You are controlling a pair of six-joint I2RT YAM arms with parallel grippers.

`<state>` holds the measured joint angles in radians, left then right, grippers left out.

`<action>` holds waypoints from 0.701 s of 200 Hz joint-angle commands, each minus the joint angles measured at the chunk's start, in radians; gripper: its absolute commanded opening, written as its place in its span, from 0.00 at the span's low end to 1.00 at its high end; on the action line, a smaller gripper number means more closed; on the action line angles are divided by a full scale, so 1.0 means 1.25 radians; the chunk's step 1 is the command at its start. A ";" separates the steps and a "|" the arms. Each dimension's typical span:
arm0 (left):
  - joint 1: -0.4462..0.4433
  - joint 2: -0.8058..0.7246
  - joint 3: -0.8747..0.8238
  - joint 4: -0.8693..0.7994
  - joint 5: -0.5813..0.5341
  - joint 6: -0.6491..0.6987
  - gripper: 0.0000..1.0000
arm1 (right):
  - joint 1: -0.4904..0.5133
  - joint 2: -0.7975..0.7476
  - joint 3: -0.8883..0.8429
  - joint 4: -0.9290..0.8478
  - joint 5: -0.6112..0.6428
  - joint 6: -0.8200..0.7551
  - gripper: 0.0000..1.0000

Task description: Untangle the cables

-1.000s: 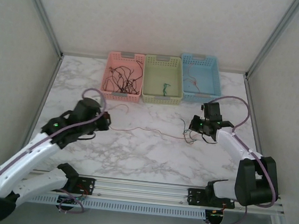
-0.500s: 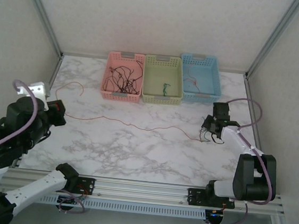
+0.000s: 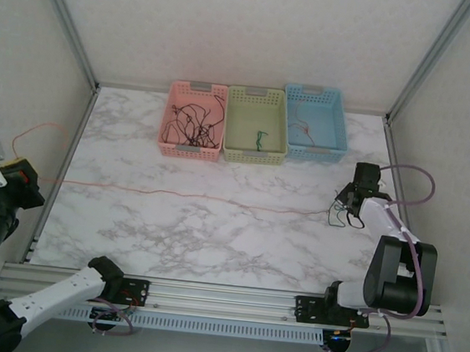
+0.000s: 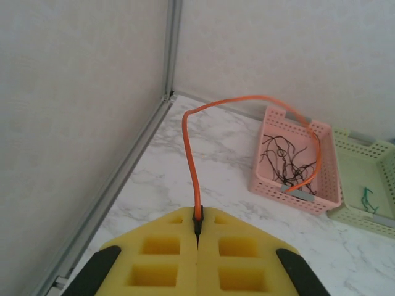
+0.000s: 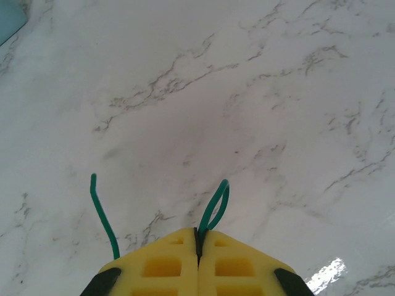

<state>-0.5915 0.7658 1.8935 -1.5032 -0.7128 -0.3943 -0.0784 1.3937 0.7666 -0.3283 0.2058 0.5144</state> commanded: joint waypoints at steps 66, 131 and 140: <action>-0.048 0.018 0.105 -0.085 -0.129 0.039 0.00 | -0.059 0.018 0.008 0.023 -0.021 0.021 0.00; -0.161 0.024 0.220 -0.171 -0.201 -0.005 0.00 | -0.065 0.017 0.012 0.021 -0.021 0.019 0.00; -0.168 0.017 0.198 -0.160 -0.198 -0.005 0.00 | -0.067 0.016 0.014 0.021 -0.018 0.017 0.00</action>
<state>-0.7673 0.7948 2.1864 -1.6096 -0.9272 -0.3820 -0.1532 1.4120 0.7666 -0.3096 0.1715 0.5331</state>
